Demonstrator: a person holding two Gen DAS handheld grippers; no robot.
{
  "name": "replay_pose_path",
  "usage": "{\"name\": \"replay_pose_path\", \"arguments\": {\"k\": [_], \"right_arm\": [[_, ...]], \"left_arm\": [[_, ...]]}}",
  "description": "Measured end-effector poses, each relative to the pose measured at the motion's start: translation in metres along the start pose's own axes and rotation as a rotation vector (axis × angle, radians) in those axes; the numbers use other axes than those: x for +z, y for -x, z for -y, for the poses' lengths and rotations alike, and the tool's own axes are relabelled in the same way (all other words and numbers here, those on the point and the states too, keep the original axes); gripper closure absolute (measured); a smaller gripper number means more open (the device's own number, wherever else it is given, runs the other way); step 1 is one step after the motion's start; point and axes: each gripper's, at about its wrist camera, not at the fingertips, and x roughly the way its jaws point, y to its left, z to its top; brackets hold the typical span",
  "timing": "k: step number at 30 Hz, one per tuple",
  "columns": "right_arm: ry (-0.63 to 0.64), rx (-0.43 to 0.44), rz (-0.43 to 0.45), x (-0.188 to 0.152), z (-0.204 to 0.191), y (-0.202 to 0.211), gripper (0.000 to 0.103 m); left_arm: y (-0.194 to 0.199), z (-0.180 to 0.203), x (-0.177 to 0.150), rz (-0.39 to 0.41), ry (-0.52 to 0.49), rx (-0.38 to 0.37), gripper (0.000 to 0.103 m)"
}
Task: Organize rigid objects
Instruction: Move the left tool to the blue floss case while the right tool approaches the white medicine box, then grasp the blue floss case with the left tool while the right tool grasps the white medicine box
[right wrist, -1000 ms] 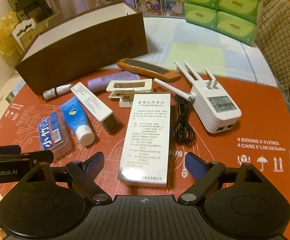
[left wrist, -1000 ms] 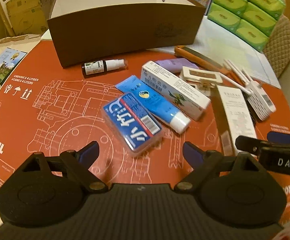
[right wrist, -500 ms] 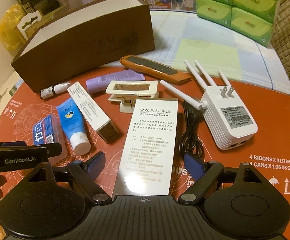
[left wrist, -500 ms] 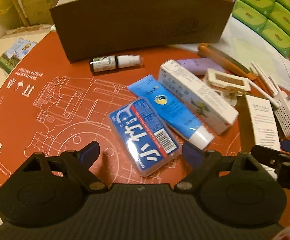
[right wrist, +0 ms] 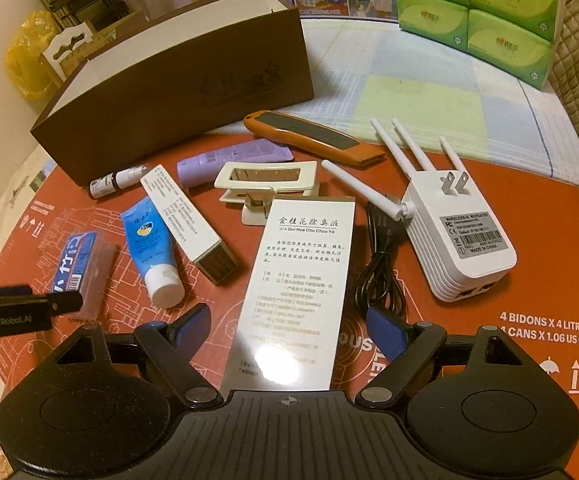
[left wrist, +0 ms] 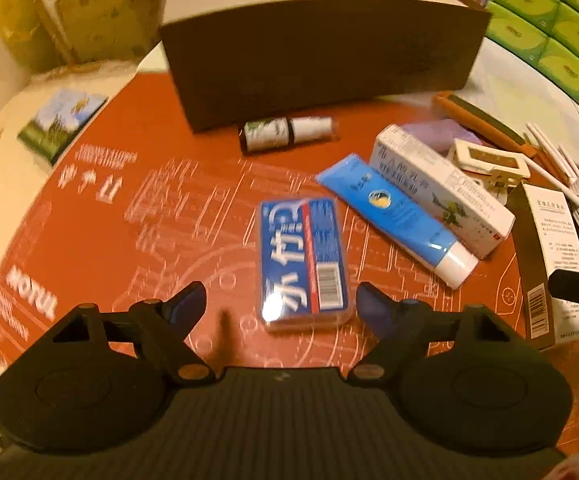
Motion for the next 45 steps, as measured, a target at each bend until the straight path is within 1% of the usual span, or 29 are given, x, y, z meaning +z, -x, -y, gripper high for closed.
{"name": "replay_pose_path", "arguments": {"k": [3,8,12,13,14,15,16,17,21,23,26,31,39,45], "right_arm": [[-0.005,-0.002,0.001,0.0,-0.001,-0.001,0.02],[-0.033,-0.029,0.007,0.0,-0.002,-0.002,0.02],[-0.065,-0.053,0.013,0.0,-0.001,0.004,0.02],[-0.072,-0.055,0.019,0.0,0.0,0.005,0.02],[-0.076,-0.056,0.023,0.001,0.0,0.006,0.02],[-0.079,-0.064,0.024,0.003,0.001,0.005,0.02],[-0.083,-0.074,0.022,0.004,0.001,0.003,0.021],[-0.088,-0.081,0.021,0.005,0.001,0.001,0.021],[-0.083,-0.091,0.013,0.008,-0.001,-0.005,0.025],[-0.069,-0.095,0.003,0.009,-0.004,-0.008,0.032],[-0.058,-0.1,-0.008,0.01,-0.006,-0.015,0.037],[-0.025,-0.121,-0.017,0.013,-0.01,-0.024,0.041],[0.051,-0.142,-0.023,0.014,-0.017,-0.027,0.046],[0.056,-0.128,-0.017,0.01,-0.017,-0.013,0.046]], "left_arm": [[-0.008,0.004,0.008,-0.013,-0.03,-0.007,0.022],[-0.027,0.004,0.021,-0.048,-0.03,-0.03,0.023],[-0.035,0.003,0.03,-0.068,-0.056,-0.053,0.024],[-0.037,0.004,0.033,-0.066,-0.066,-0.055,0.027],[-0.038,0.004,0.034,-0.063,-0.074,-0.056,0.033],[-0.039,0.005,0.036,-0.064,-0.082,-0.059,0.036],[-0.041,0.004,0.036,-0.07,-0.085,-0.064,0.043],[-0.043,0.003,0.038,-0.08,-0.087,-0.071,0.046],[-0.043,-0.002,0.035,-0.075,-0.105,-0.081,0.046],[-0.042,-0.005,0.034,-0.074,-0.109,-0.08,0.046],[-0.04,-0.01,0.032,-0.072,-0.113,-0.075,0.047],[-0.035,-0.013,0.032,-0.063,-0.118,-0.064,0.047],[-0.024,-0.01,0.031,-0.049,-0.127,-0.073,0.047],[-0.013,-0.008,0.033,-0.029,-0.129,-0.083,0.049]]}}
